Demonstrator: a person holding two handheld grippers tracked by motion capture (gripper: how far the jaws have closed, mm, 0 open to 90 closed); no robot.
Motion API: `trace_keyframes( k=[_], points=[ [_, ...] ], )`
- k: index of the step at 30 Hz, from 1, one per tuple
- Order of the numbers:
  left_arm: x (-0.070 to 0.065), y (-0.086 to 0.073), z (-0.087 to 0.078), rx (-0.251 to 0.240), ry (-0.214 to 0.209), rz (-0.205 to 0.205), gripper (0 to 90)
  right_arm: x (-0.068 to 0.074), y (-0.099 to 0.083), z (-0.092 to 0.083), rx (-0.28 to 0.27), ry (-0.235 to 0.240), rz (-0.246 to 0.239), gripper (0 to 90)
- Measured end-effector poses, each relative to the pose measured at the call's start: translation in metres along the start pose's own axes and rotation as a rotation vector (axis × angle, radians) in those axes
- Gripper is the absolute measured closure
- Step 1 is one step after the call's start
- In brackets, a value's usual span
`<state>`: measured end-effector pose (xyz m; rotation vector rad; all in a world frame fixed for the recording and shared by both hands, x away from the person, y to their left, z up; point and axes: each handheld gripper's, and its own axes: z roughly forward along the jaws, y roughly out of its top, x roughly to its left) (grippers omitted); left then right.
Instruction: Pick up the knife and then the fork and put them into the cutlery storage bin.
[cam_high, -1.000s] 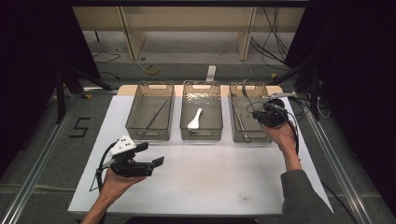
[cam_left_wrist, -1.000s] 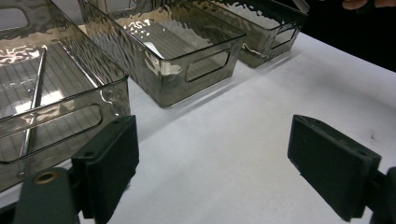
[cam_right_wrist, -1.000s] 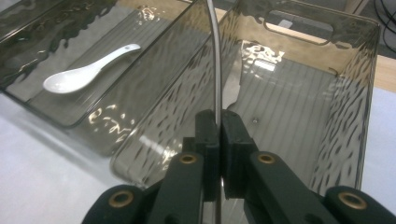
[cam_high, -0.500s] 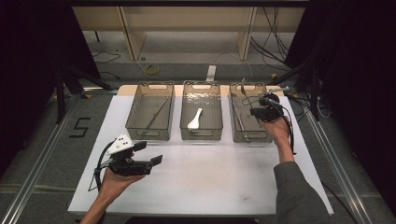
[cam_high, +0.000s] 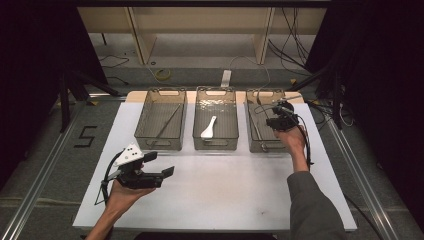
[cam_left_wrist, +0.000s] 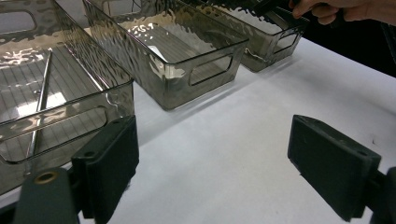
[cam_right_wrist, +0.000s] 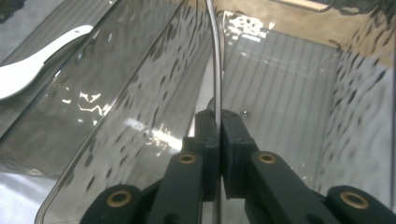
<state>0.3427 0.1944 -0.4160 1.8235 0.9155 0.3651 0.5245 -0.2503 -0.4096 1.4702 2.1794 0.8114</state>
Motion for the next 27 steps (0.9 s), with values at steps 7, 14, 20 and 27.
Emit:
trace_keyframes(
  k=[7, 14, 20, 27],
  points=[
    [0.000, 0.001, -0.001, -0.009, -0.021, -0.032, 16.2, 0.003, 0.001, -0.003, -0.032, 0.021, 0.021, 70.9],
    [0.001, 0.001, -0.001, -0.011, -0.022, -0.034, 16.2, 0.004, -0.002, -0.017, -0.079, 0.094, 0.027, 55.7],
    [0.000, 0.001, 0.000, -0.009, -0.025, -0.039, 16.0, 0.016, -0.004, -0.031, -0.108, 0.154, -0.001, 45.9],
    [0.002, 0.000, -0.001, -0.011, -0.032, -0.042, 15.9, 0.033, -0.011, -0.041, -0.148, 0.215, -0.005, 37.1]
  ],
)
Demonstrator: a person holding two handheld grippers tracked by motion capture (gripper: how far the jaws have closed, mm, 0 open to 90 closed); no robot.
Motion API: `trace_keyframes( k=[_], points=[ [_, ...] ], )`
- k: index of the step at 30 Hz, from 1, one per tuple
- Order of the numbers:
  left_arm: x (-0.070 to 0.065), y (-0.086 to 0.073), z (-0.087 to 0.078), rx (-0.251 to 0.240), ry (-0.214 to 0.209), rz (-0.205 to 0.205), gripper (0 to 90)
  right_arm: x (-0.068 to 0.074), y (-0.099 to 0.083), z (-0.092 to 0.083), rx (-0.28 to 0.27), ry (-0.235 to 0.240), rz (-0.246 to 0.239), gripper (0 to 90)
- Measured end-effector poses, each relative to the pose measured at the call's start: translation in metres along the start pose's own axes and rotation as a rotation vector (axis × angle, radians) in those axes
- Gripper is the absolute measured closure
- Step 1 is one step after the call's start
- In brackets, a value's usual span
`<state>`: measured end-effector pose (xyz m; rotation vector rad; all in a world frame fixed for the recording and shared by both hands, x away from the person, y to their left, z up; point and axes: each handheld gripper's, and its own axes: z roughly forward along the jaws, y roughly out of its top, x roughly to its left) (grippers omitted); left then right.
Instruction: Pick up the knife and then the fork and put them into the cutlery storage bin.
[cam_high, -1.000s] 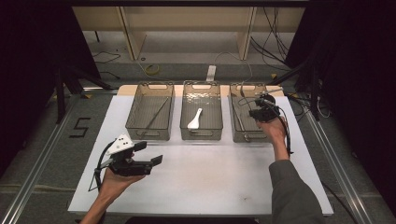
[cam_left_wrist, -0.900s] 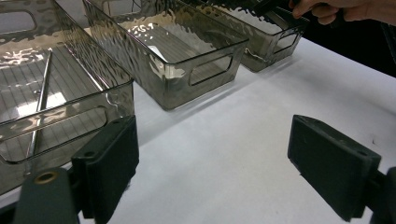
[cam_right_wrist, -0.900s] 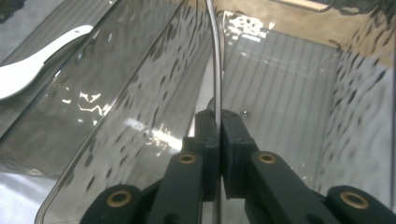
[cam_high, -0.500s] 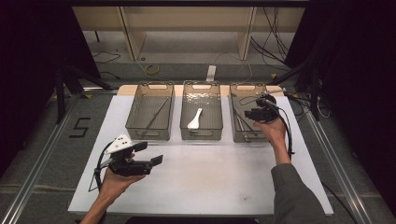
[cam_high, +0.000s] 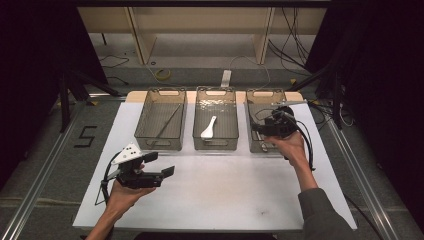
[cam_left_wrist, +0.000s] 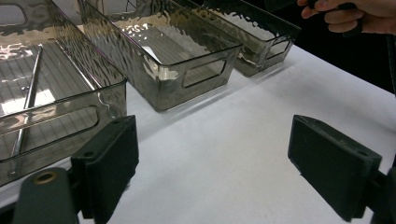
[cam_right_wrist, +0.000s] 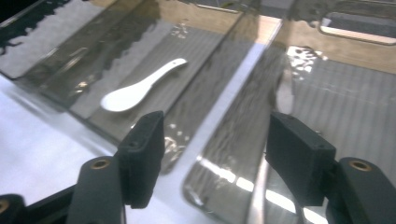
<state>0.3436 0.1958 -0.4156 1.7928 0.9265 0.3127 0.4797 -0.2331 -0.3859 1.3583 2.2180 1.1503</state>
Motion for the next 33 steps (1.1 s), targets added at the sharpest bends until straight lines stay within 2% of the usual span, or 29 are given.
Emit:
trace_keyframes(
  k=[5, 16, 19, 21, 27, 31, 33],
  points=[
    [0.000, 0.000, 0.001, -0.002, -0.005, -0.008, 15.9, 0.015, -0.009, -0.005, -0.049, 0.020, -0.014, 34.2],
    [0.001, 0.000, 0.001, -0.011, -0.018, -0.016, 15.8, 0.040, -0.032, -0.012, -0.098, 0.079, -0.042, 29.6],
    [0.001, -0.001, 0.002, -0.009, -0.015, -0.017, 15.8, 0.044, -0.039, -0.016, -0.126, 0.100, -0.039, 29.4],
    [0.001, 0.000, 0.001, -0.010, -0.017, -0.020, 15.8, 0.047, -0.044, -0.018, -0.148, 0.094, -0.040, 28.9],
    [0.001, 0.000, 0.001, -0.014, -0.017, -0.013, 15.7, 0.051, -0.058, -0.026, -0.168, 0.102, -0.039, 27.6],
    [0.007, -0.001, 0.001, -0.028, -0.017, -0.051, 15.7, 0.054, -0.064, -0.030, -0.184, 0.111, -0.043, 27.2],
    [0.006, 0.000, 0.000, -0.034, -0.021, -0.049, 15.7, 0.056, -0.067, -0.032, -0.186, 0.118, -0.042, 26.9]
  ],
)
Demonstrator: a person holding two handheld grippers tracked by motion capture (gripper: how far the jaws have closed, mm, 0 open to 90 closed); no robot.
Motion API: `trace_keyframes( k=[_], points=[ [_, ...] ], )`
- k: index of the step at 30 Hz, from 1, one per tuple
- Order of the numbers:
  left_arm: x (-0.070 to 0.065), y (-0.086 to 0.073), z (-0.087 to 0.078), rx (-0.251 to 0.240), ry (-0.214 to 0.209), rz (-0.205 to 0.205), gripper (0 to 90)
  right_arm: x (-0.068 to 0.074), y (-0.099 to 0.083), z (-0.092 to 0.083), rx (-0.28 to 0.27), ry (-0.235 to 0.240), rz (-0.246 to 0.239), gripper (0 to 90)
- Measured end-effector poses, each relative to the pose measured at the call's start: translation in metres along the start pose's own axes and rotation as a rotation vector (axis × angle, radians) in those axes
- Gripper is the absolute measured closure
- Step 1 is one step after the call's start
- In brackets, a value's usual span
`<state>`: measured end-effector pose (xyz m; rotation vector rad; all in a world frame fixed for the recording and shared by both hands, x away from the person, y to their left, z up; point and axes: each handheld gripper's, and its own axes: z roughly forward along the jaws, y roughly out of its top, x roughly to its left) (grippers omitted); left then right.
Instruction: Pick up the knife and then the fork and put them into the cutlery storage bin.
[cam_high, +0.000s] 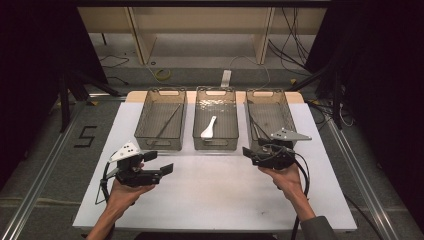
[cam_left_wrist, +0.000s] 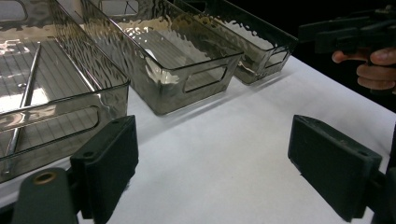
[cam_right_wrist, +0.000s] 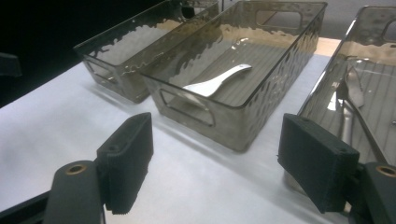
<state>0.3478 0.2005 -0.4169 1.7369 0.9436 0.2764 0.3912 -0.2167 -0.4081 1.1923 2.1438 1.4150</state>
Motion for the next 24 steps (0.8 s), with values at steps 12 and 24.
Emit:
trace_keyframes(
  k=[12, 24],
  points=[
    [-0.003, 0.000, 0.000, -0.001, -0.026, 0.007, 15.7, 0.014, -0.019, -0.015, -0.018, 0.042, -0.010, 25.2],
    [-0.005, 0.000, 0.001, 0.009, -0.042, 0.001, 15.7, 0.027, -0.039, -0.031, -0.044, 0.045, -0.049, 24.7]
  ],
)
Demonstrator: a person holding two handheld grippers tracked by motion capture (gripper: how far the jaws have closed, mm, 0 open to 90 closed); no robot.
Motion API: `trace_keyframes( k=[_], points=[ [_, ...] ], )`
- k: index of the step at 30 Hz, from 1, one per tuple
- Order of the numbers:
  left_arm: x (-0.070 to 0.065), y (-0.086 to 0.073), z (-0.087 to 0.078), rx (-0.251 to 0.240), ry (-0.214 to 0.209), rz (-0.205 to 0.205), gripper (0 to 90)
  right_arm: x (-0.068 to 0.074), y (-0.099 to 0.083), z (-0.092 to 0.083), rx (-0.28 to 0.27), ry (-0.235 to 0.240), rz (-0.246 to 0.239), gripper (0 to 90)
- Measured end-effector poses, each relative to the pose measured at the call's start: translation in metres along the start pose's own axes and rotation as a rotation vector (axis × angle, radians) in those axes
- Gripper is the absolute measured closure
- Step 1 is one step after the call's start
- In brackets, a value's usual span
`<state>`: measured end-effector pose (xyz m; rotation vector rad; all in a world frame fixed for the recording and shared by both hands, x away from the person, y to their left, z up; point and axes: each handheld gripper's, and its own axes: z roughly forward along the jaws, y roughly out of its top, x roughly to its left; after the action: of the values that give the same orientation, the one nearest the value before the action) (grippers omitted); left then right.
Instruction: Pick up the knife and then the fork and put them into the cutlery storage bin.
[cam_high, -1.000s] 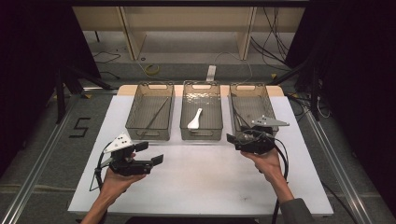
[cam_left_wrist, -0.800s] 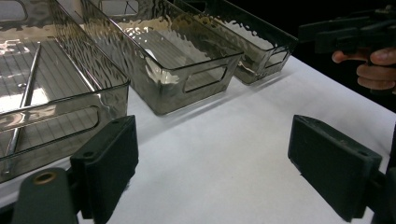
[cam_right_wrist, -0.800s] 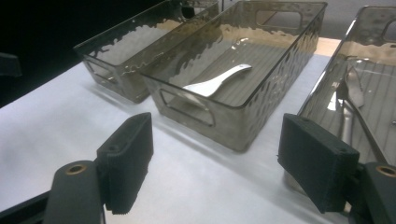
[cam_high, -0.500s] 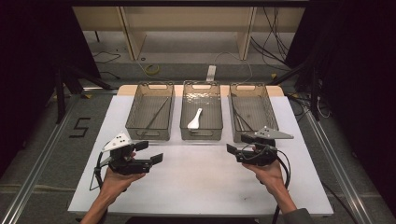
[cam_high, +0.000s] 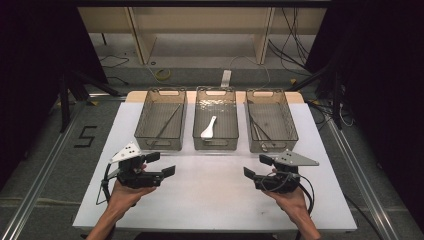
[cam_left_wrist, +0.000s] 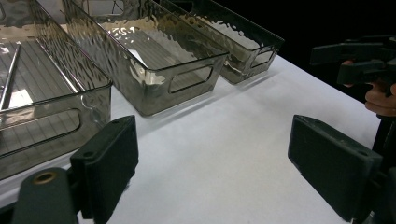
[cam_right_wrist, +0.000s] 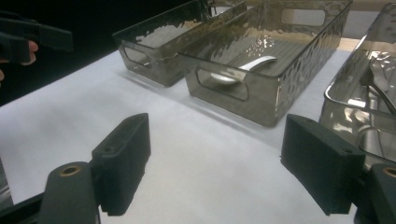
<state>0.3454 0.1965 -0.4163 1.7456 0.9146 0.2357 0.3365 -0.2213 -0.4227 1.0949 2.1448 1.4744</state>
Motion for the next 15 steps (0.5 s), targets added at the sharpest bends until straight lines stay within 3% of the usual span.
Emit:
trace_keyframes(
  k=[15],
  points=[
    [-0.003, -0.002, 0.001, 0.016, -0.019, 0.001, 15.8, 0.002, -0.022, -0.021, 0.005, -0.017, 0.024, 21.5]
  ],
)
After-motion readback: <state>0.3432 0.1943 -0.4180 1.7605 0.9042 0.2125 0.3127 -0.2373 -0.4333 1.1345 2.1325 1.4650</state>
